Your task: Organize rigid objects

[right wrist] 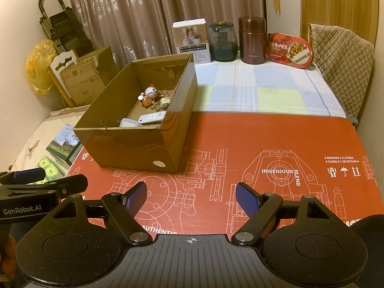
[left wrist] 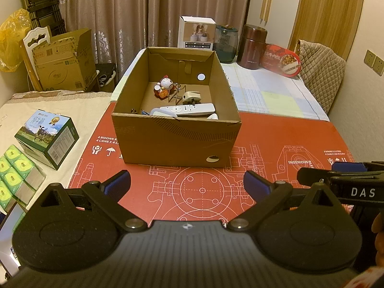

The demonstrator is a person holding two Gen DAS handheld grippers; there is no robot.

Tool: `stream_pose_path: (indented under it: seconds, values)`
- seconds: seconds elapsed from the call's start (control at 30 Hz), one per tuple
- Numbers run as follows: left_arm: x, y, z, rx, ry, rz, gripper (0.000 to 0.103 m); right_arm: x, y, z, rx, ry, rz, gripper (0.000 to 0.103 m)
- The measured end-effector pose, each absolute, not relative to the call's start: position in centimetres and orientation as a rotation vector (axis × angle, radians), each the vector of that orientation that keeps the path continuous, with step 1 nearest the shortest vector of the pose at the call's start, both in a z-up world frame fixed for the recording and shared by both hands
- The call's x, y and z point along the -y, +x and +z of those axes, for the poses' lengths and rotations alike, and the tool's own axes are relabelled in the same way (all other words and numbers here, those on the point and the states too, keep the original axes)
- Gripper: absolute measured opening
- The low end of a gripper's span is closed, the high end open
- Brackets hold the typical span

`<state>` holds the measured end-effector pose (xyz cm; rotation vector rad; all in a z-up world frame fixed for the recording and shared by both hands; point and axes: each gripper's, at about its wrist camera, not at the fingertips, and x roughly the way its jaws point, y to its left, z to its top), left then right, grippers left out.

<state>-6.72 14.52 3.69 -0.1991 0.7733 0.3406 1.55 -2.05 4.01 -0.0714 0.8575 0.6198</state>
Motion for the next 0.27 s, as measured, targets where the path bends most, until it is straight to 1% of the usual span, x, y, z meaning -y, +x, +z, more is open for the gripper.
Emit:
stream_pose_path:
  seconds: [0.27]
  values:
    - [-14.61, -6.70, 3.64, -0.758, -0.211, 0.343, 0.099, 2.10, 1.55, 4.03, -0.857, -0.071, 0.620, 0.078]
